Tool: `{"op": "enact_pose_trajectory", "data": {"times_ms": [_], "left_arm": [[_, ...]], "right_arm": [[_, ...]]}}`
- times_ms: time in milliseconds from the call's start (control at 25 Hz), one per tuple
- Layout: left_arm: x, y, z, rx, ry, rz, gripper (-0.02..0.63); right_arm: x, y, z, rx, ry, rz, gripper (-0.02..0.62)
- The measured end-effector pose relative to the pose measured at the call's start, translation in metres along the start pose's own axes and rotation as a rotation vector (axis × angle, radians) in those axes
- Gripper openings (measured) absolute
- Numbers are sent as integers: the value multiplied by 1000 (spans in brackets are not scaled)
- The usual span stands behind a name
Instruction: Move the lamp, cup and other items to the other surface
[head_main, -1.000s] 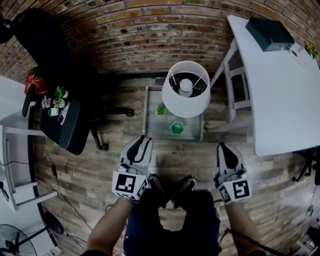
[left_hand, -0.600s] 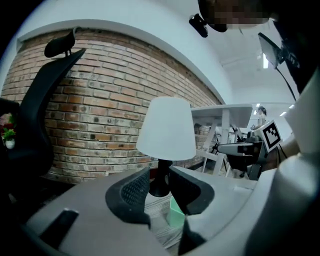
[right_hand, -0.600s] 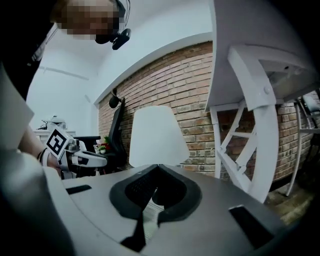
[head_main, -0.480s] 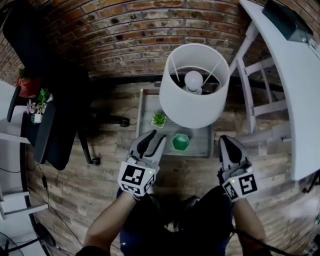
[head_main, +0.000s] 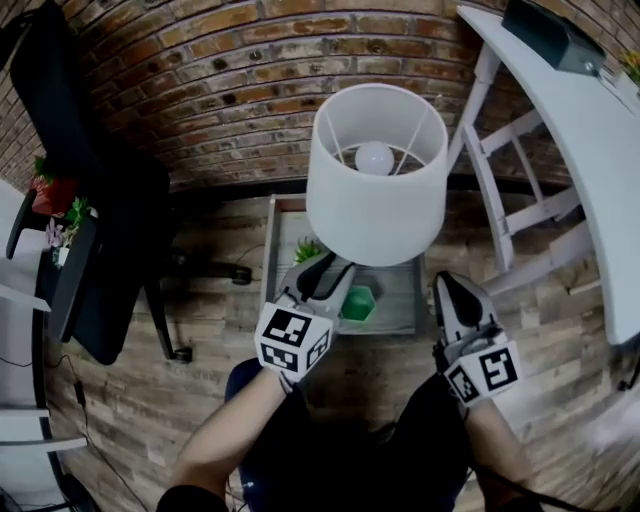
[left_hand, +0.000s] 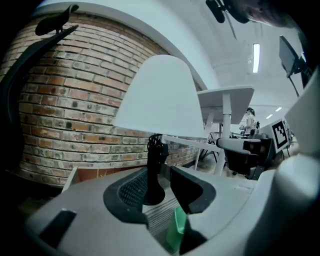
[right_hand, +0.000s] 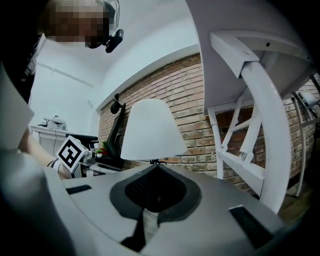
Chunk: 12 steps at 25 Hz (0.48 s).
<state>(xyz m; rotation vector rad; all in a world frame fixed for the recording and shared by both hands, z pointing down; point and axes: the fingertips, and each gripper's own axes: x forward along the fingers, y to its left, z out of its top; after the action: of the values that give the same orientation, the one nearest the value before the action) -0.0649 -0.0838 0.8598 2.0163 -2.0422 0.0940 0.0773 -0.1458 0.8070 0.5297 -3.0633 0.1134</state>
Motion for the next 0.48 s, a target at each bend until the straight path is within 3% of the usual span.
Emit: {"op": "enact_pose_trajectory", "data": {"times_ms": [240, 480], "left_arm": [[25, 5, -3, -37, 36, -18, 167], [45, 2, -7, -17, 54, -34, 189]], "right_arm": [[-11, -3, -4, 20, -6, -26, 6], [-20, -7, -7, 35, -4, -49, 6]]}}
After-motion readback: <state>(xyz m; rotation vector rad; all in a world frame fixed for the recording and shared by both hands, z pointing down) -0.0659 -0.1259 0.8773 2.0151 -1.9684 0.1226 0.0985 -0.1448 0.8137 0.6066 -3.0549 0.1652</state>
